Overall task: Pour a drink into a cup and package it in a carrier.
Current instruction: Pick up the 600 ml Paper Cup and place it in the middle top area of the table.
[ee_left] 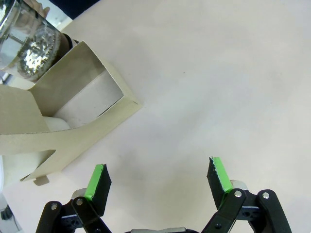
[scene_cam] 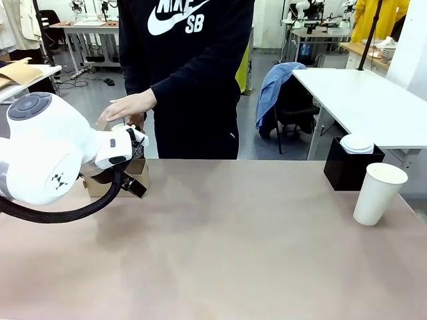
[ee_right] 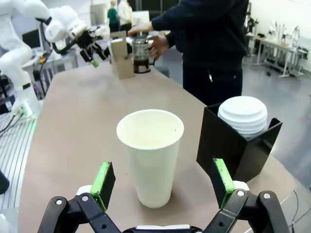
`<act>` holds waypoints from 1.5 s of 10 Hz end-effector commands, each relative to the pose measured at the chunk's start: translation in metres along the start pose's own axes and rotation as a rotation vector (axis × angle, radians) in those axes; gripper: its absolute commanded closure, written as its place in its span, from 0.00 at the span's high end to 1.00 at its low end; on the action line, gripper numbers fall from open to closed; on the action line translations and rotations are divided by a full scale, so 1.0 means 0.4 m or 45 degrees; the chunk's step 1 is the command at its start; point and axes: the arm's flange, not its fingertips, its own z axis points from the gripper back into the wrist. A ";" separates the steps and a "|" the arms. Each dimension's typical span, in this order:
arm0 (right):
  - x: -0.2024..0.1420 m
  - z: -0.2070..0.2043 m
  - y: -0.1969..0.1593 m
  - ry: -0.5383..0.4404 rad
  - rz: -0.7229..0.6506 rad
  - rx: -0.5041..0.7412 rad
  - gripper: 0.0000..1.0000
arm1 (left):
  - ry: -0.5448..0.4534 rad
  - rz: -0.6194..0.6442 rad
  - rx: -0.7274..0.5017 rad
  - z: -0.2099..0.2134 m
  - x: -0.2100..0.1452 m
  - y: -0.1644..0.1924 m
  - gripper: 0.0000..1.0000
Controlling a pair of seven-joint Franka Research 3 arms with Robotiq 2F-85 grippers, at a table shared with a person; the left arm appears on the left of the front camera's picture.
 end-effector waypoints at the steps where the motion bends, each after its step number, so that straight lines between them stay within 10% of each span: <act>1: -0.051 -0.044 -0.010 -0.079 0.011 0.017 1.00 | 0.000 0.002 -0.001 0.000 -0.001 0.001 1.00; 6: -0.128 -0.129 0.000 -0.094 -0.190 0.066 1.00 | 0.000 0.002 -0.001 0.000 -0.001 0.001 1.00; 15: -0.155 -0.208 0.036 -0.142 -0.027 -0.027 1.00 | 0.000 0.002 -0.001 0.000 -0.001 0.001 1.00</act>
